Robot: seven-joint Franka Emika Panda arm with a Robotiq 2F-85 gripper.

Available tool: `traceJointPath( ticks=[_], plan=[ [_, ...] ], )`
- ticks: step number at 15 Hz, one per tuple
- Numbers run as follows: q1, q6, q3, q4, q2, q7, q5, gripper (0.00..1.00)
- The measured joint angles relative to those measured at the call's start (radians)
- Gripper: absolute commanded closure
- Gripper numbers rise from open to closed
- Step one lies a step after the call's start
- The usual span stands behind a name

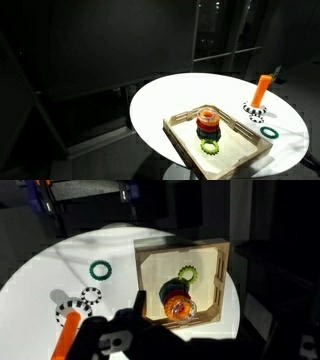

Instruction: Pick up the green ring on the table and drop it in the wooden tray on top of the light green ring

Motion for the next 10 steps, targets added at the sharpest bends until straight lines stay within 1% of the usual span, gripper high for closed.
traceJointPath(
  ticks=[7, 10],
  plan=[
    [-0.003, 0.0, 0.001, 0.0, 0.0, -0.001, 0.0, 0.0],
    [-0.032, 0.013, 0.001, 0.008, 0.01, -0.001, -0.002, 0.0]
  ],
)
